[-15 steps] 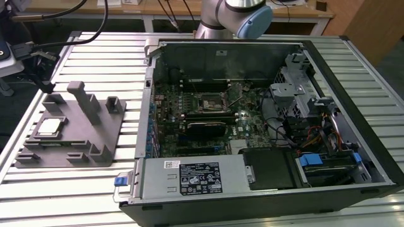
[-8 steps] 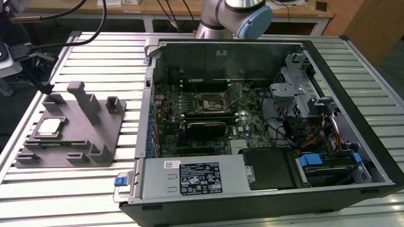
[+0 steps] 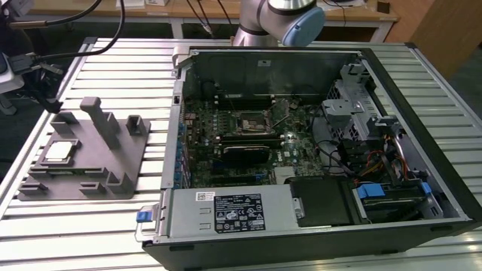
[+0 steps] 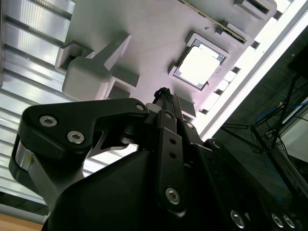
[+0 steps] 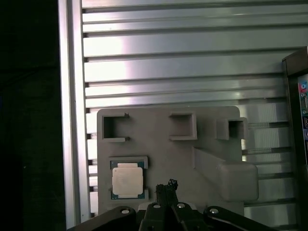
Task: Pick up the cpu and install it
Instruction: 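Pick up the cpu and move it towards the insertion slot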
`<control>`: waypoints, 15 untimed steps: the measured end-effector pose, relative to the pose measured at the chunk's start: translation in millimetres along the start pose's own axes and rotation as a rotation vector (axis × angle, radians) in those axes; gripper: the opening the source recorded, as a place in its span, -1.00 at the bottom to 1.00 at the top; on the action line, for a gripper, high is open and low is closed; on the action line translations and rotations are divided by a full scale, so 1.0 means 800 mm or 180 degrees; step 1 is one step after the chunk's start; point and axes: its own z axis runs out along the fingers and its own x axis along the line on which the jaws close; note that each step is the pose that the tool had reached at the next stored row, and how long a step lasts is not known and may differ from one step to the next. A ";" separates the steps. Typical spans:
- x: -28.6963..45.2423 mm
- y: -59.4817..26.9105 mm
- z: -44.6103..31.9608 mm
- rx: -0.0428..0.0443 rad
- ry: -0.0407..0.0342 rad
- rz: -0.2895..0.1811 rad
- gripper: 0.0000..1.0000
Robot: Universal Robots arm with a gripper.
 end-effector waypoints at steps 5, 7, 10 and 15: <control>0.0030 0.000 0.0010 0.0000 0.0000 0.0000 -0.79; 0.0044 0.000 0.0014 0.0000 0.0000 0.0000 -0.79; 0.0066 -0.001 0.0019 0.0000 0.0000 0.0000 -0.79; 0.0105 -0.001 0.0029 0.0000 0.0000 0.0000 -0.79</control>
